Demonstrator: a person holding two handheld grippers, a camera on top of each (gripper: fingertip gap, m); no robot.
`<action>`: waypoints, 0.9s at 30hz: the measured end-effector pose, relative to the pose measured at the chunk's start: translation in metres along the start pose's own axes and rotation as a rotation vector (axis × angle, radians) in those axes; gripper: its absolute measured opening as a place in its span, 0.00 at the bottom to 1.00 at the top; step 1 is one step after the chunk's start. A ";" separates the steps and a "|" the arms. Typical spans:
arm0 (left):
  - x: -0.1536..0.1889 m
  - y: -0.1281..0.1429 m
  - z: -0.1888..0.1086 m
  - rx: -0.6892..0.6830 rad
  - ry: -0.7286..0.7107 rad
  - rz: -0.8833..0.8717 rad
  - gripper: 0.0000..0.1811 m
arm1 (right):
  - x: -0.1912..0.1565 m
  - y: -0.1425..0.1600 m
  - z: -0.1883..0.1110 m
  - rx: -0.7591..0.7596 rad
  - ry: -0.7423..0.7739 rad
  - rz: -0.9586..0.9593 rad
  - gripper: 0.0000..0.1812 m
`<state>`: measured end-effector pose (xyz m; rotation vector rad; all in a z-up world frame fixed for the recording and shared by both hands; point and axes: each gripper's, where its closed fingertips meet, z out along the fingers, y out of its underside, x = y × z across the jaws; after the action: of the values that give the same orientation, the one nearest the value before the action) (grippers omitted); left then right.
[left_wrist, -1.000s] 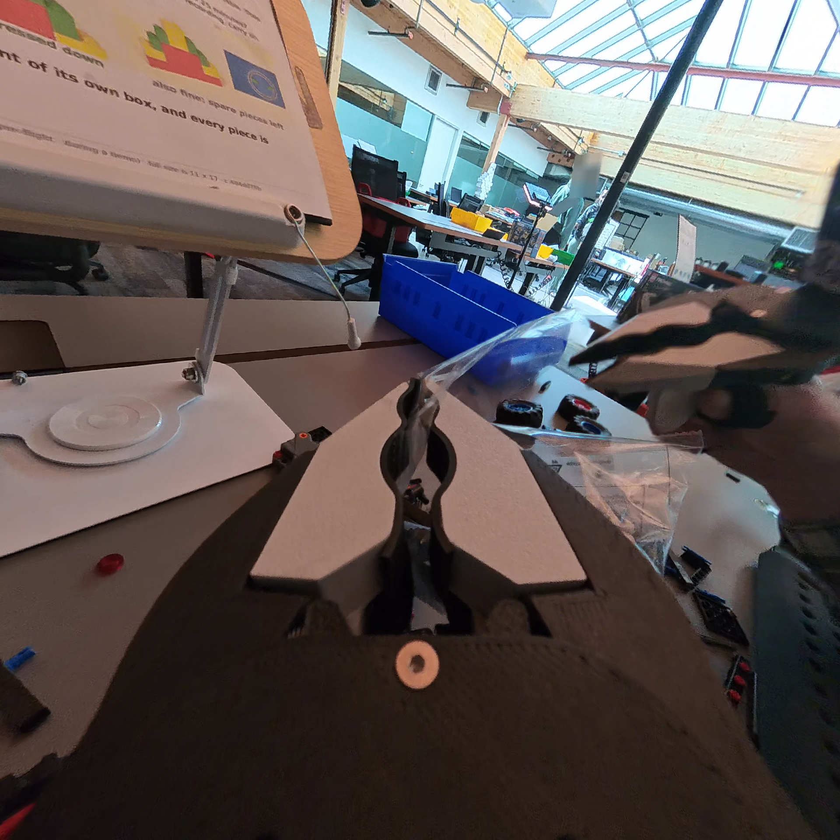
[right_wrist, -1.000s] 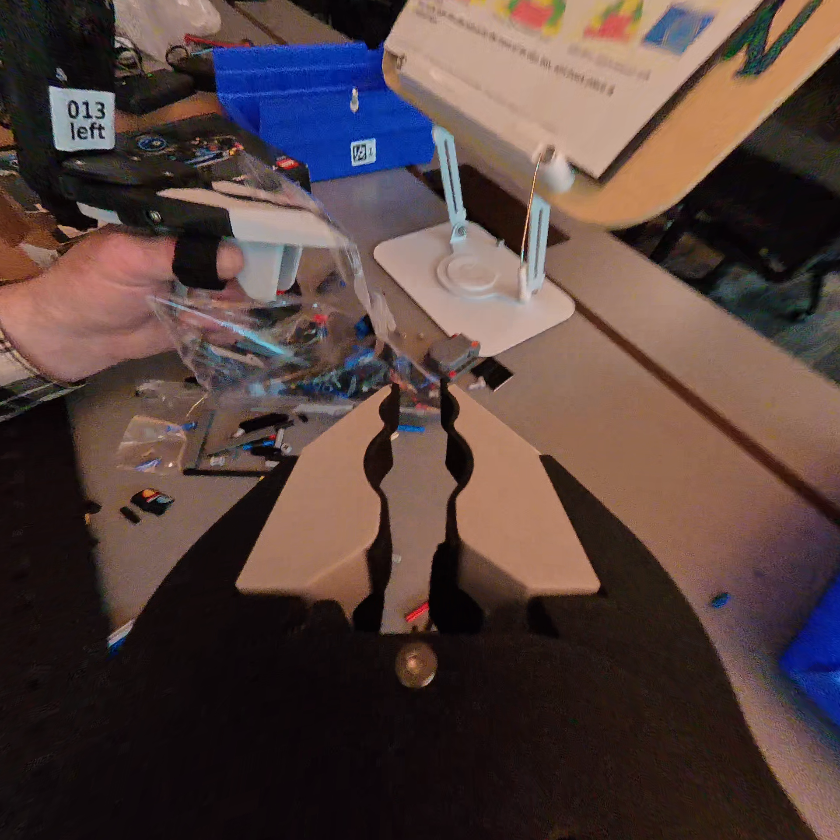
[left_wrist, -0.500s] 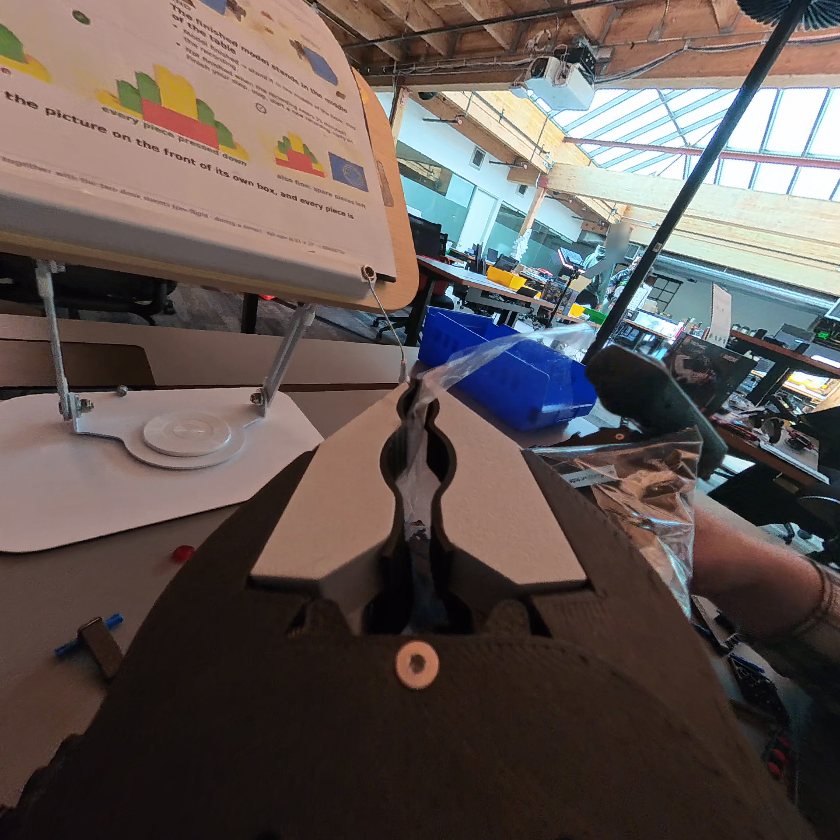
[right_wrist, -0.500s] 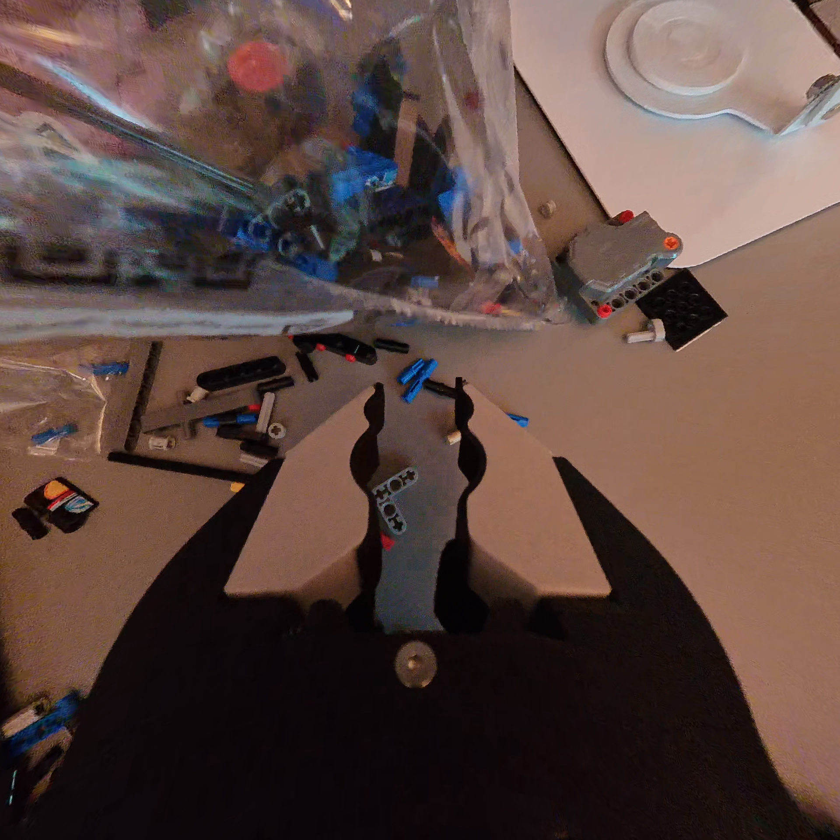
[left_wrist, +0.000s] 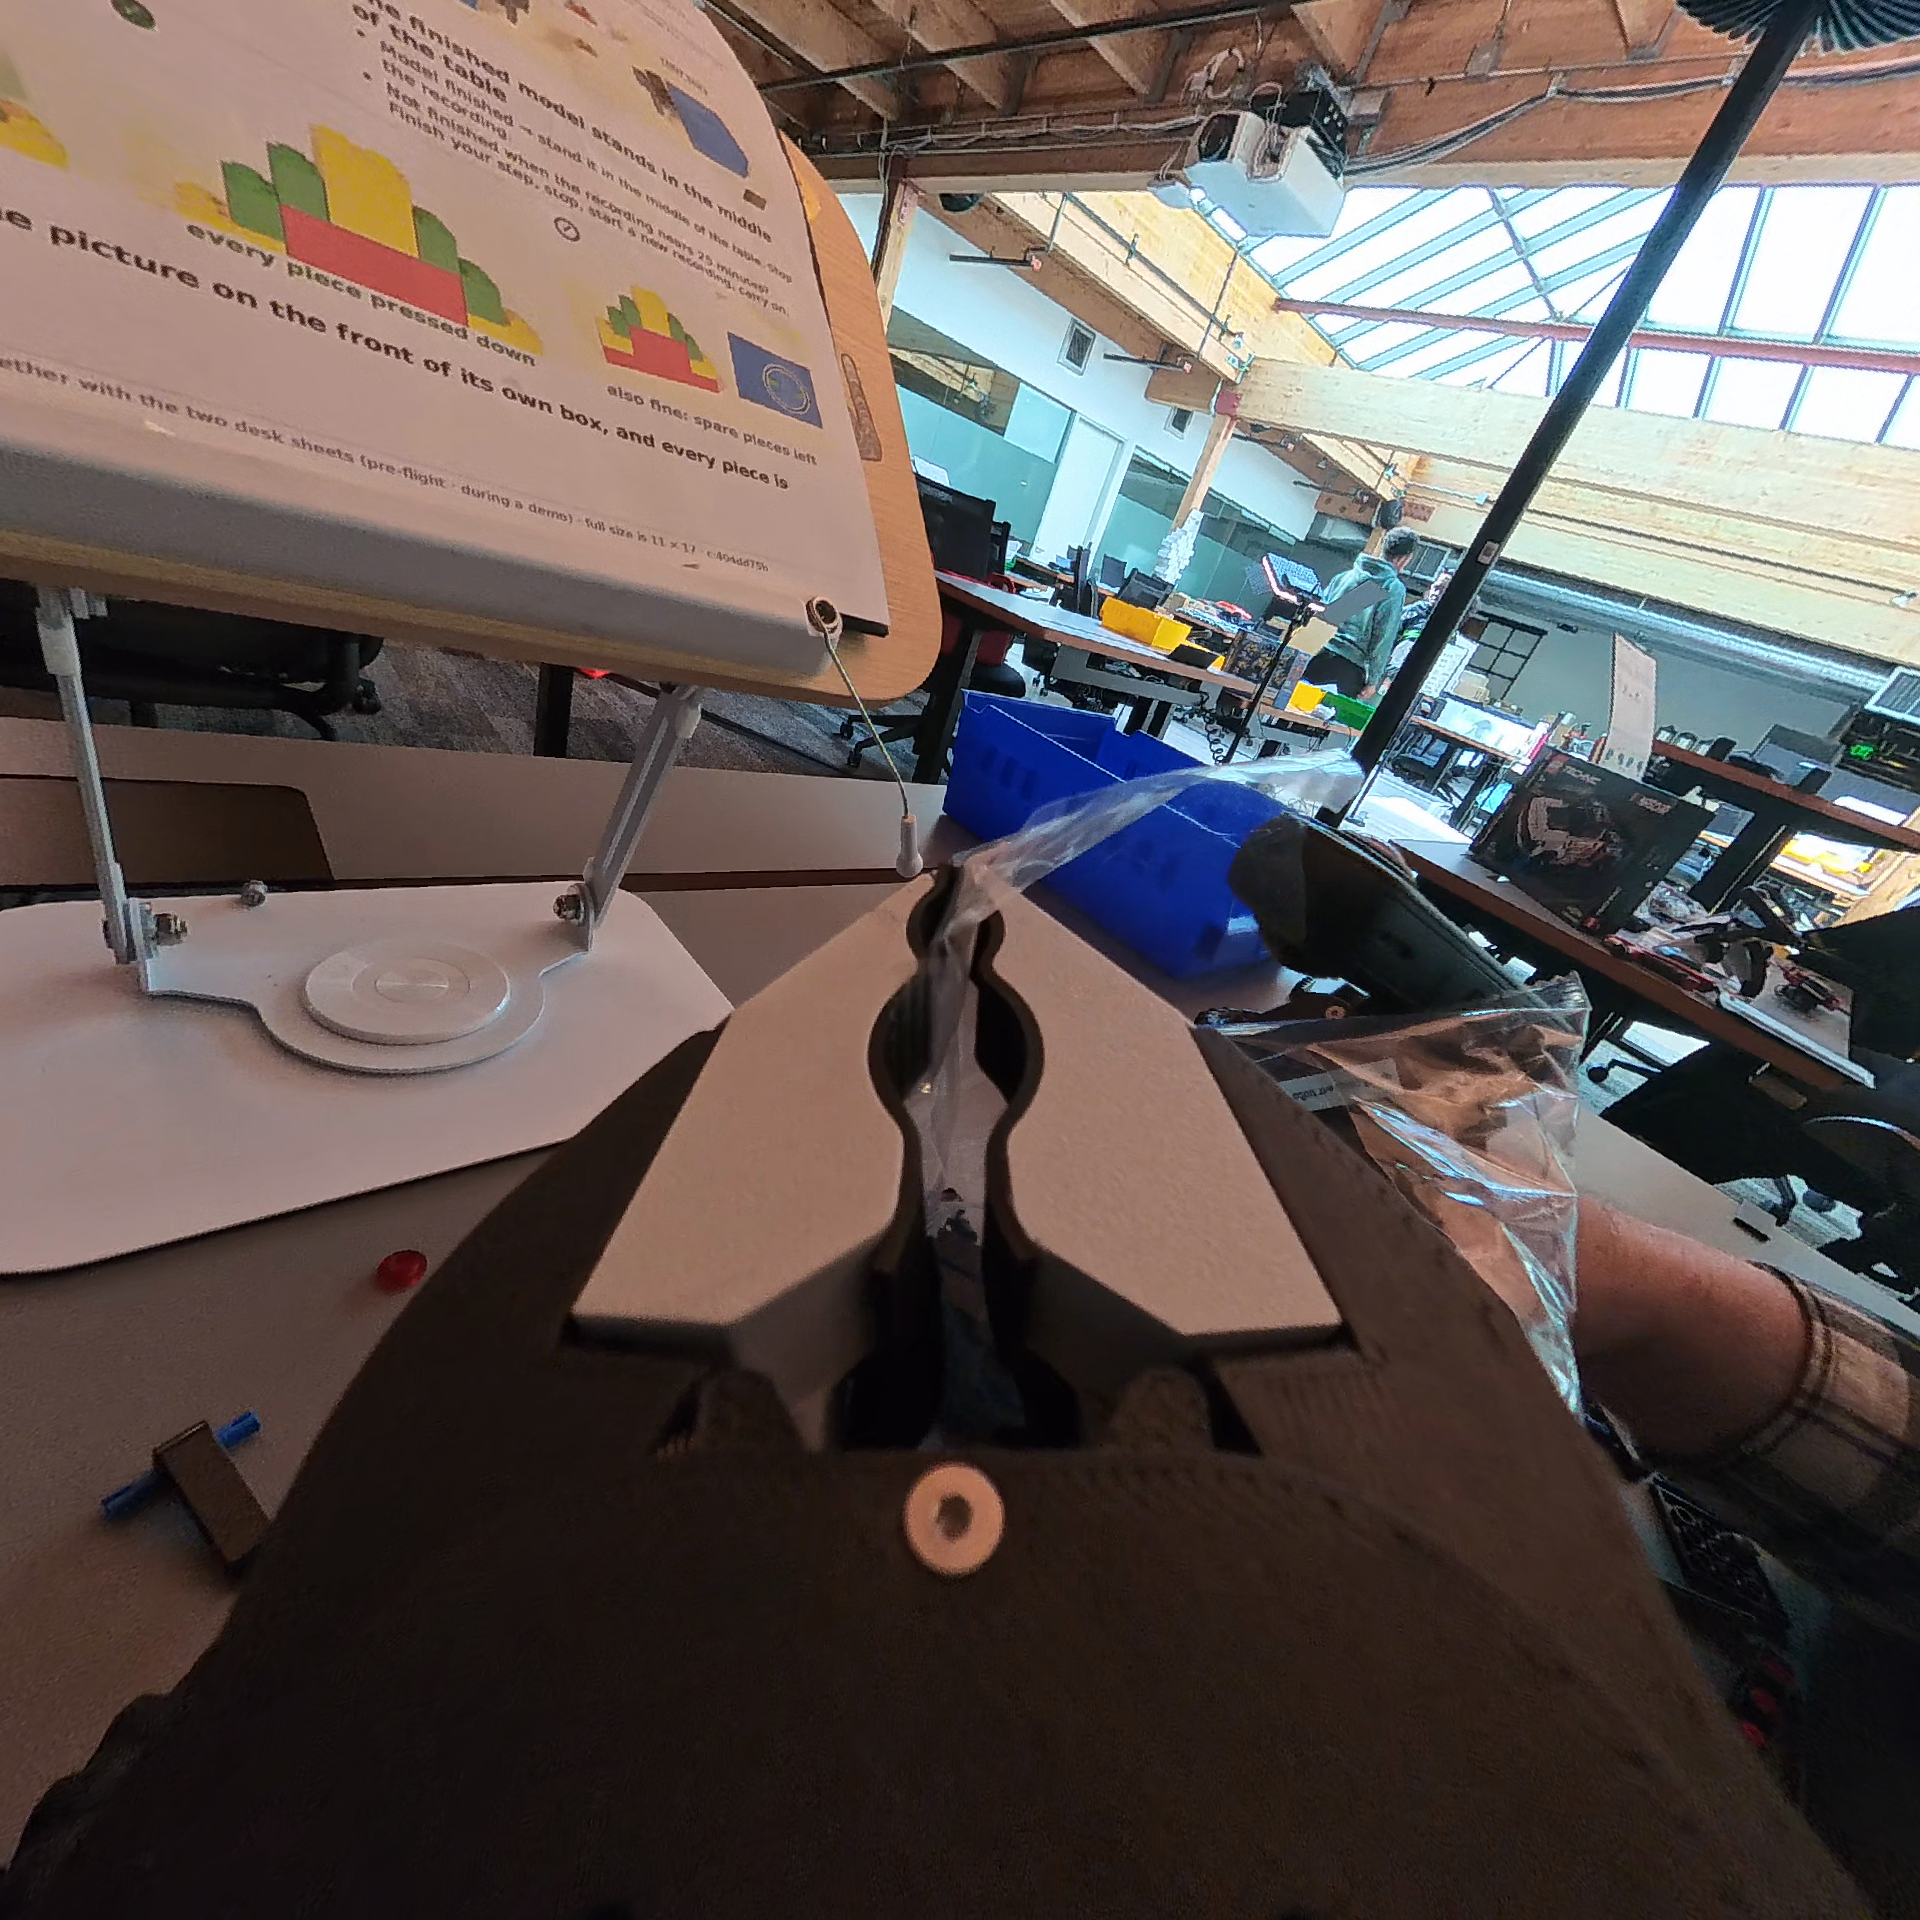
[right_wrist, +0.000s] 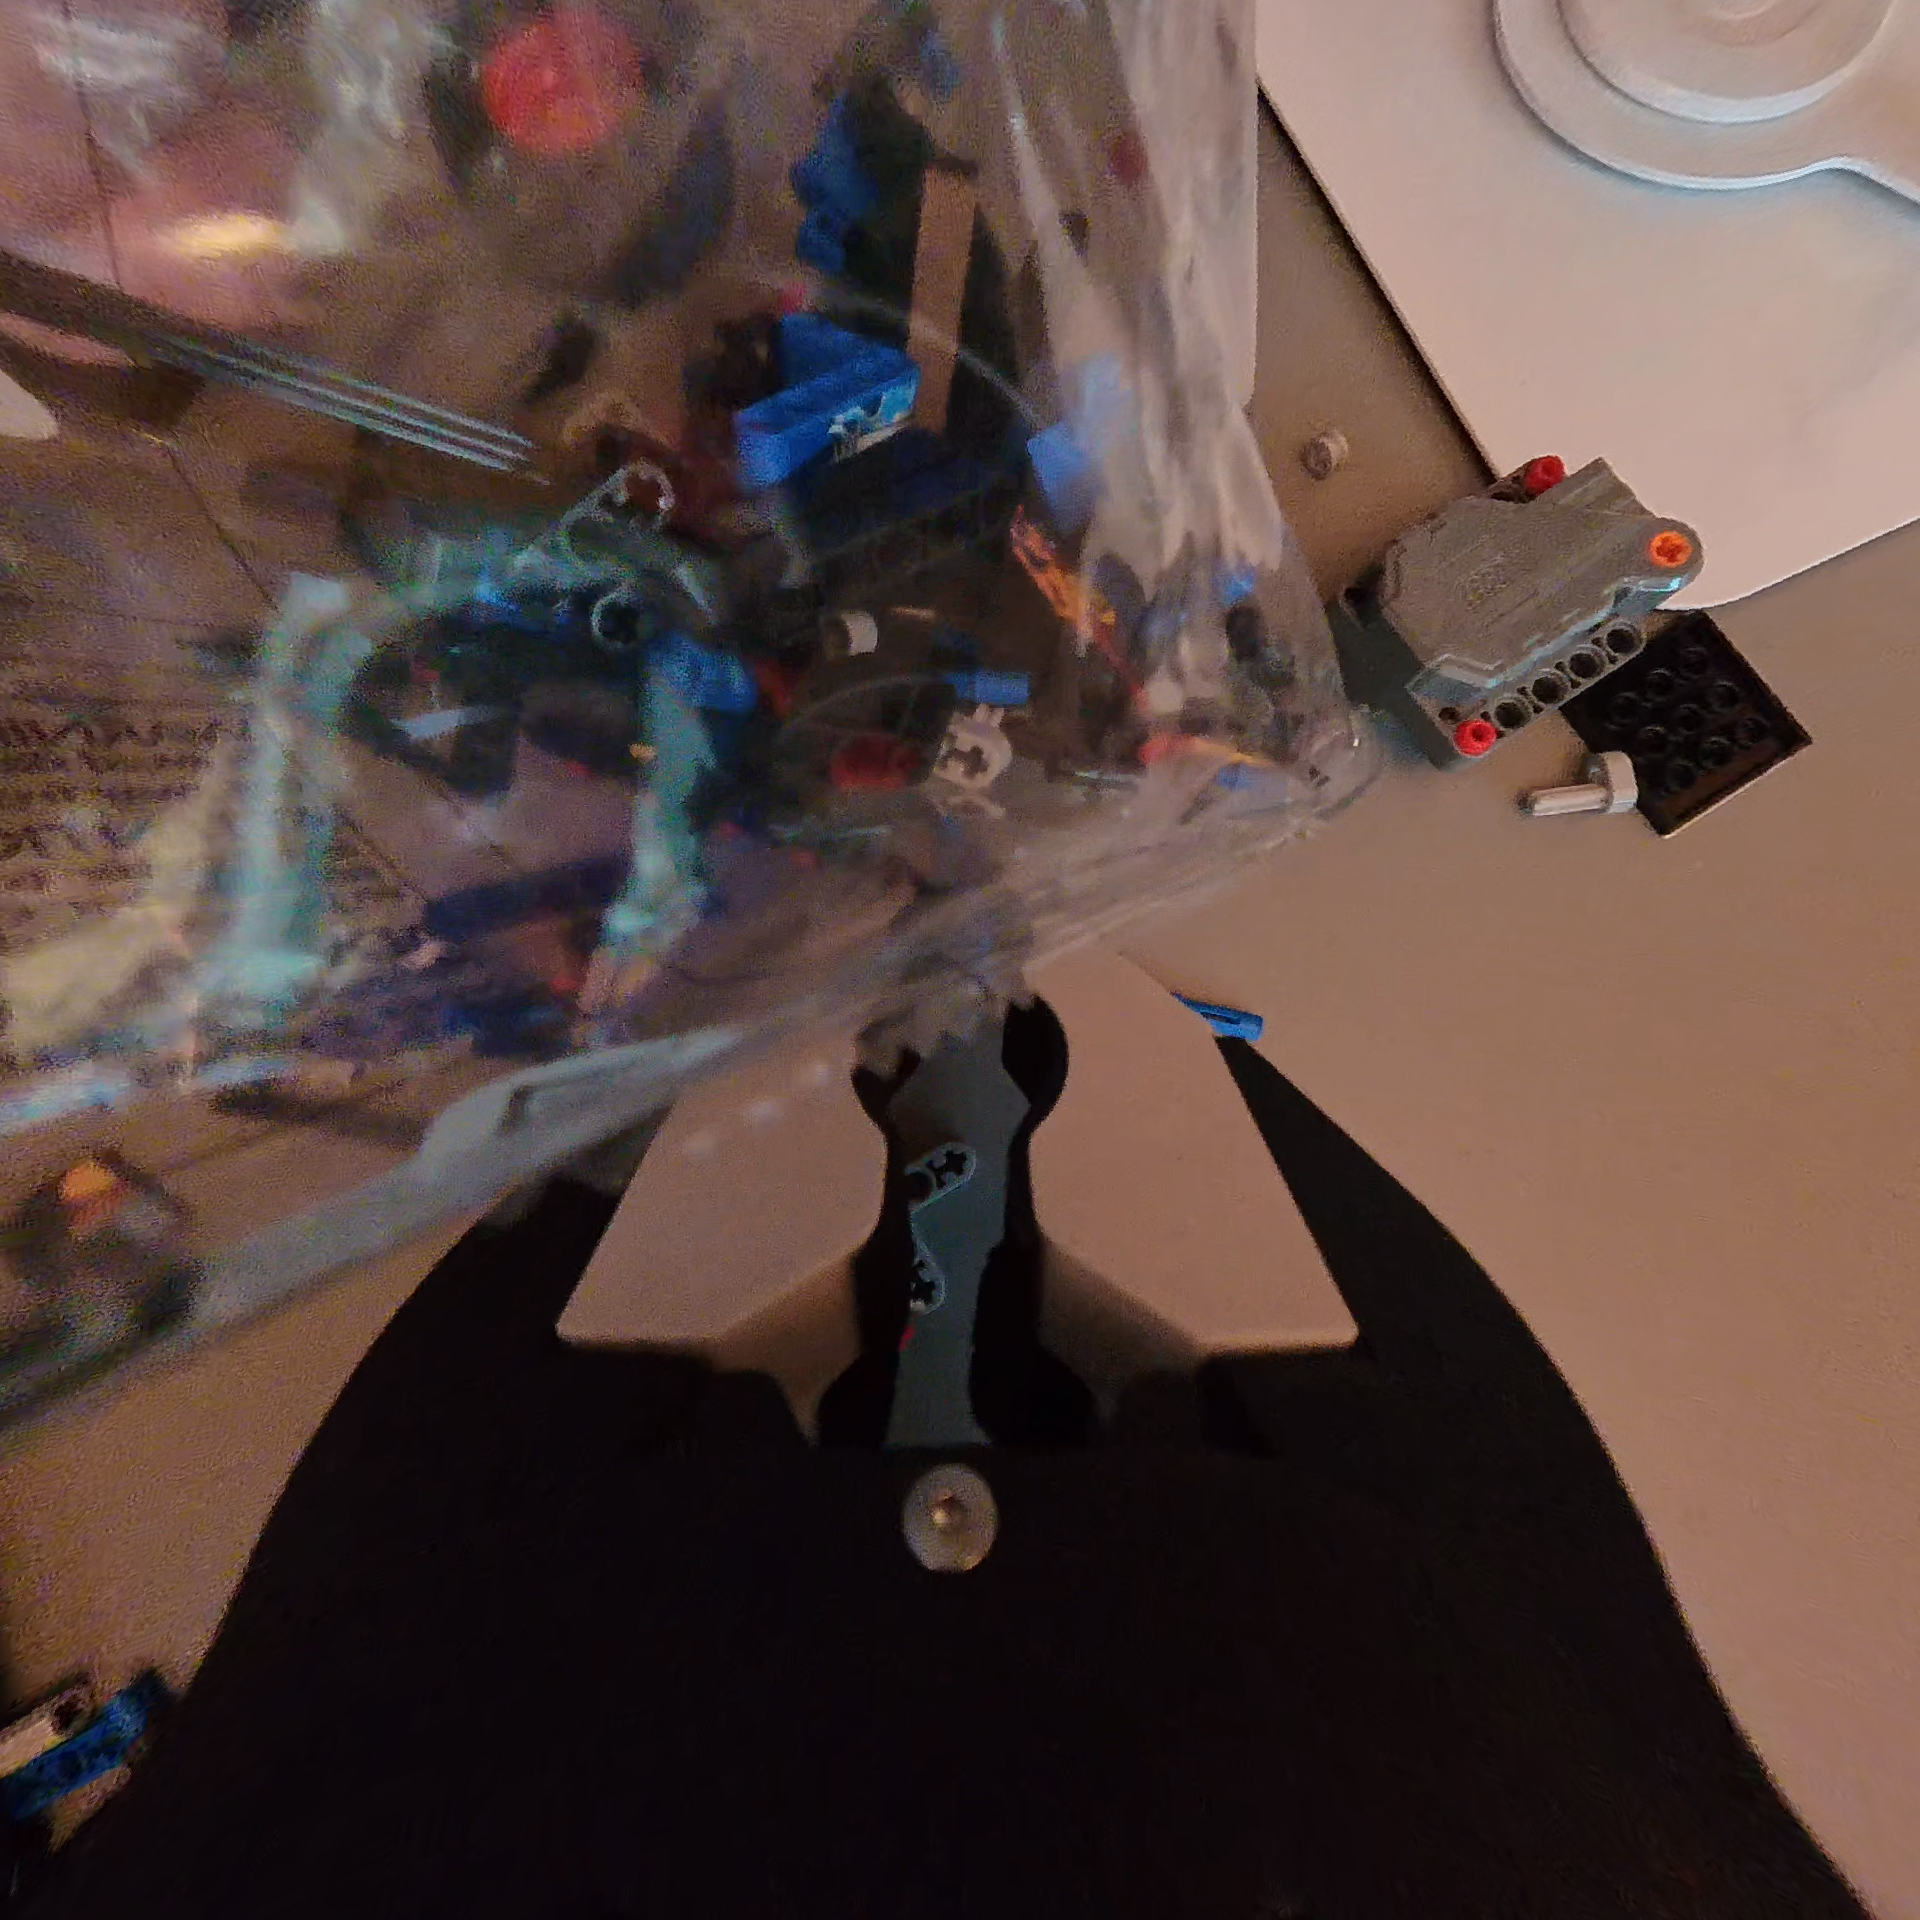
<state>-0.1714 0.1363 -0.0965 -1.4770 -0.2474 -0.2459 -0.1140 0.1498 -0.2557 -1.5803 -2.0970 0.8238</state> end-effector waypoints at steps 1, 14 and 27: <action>0.000 0.000 0.000 0.000 0.000 0.001 0.00 | -0.001 0.001 -0.001 0.000 -0.003 0.001 0.04; 0.001 0.000 0.000 -0.002 0.008 -0.004 0.00 | -0.016 -0.004 -0.082 0.134 -0.033 0.040 0.04; 0.005 0.007 0.002 -0.026 0.015 0.013 0.00 | -0.050 -0.115 -0.136 0.247 0.077 -0.236 0.12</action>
<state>-0.1649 0.1390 -0.1011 -1.5015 -0.2229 -0.2501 -0.0986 0.1096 -0.0755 -1.1927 -1.9917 0.8832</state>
